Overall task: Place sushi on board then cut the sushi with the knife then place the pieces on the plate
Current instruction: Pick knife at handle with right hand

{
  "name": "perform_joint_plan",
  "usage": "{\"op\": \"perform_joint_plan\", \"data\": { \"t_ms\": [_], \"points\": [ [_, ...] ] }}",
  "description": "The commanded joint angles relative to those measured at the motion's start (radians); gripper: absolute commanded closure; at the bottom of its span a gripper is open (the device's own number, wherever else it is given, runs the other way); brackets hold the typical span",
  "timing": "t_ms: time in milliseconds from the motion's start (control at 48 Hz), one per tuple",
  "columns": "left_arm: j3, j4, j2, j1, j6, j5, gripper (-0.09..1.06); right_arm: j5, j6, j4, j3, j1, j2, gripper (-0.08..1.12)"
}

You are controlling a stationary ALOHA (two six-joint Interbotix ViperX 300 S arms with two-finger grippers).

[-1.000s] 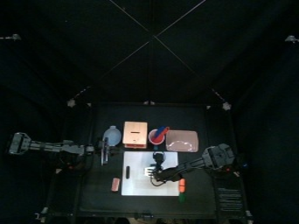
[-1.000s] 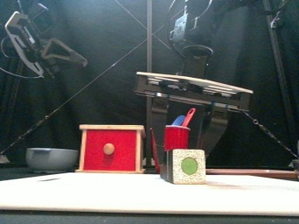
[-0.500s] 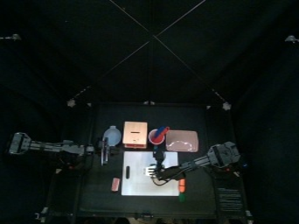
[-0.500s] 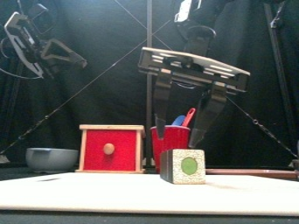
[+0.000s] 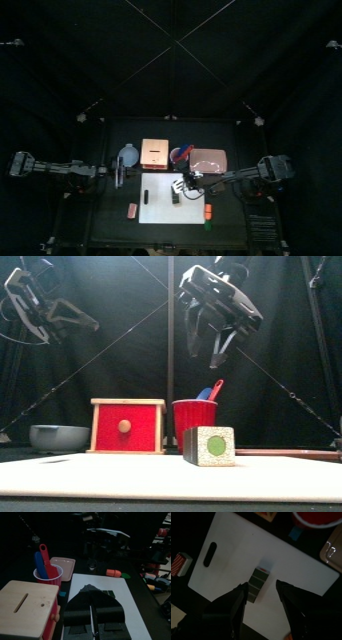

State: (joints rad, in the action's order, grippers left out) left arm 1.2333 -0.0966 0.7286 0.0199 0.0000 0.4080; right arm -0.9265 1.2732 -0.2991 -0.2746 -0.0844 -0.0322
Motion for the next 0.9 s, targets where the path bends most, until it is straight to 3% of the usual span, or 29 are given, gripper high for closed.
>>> {"op": "perform_joint_plan", "data": {
  "t_ms": [21,250,479,646,896],
  "points": [
    [-0.017,0.000,0.000,0.000,0.000,0.008,0.98,0.003,-0.173,0.094,0.008,0.087,-0.081,0.22],
    [-0.018,0.000,0.000,0.005,0.002,0.011,0.98,0.002,-0.532,0.298,0.008,0.268,-0.166,0.22],
    [-0.021,0.000,0.000,0.009,0.000,0.014,0.98,-0.044,-0.785,0.394,0.021,0.433,-0.221,0.22],
    [-0.028,0.000,0.000,0.021,-0.002,0.014,0.98,-0.155,-0.951,0.465,0.060,0.543,-0.202,0.22],
    [-0.031,-0.025,0.000,0.043,-0.002,0.015,0.98,-0.253,-1.213,0.621,0.124,0.695,-0.126,0.22]
  ]
}}
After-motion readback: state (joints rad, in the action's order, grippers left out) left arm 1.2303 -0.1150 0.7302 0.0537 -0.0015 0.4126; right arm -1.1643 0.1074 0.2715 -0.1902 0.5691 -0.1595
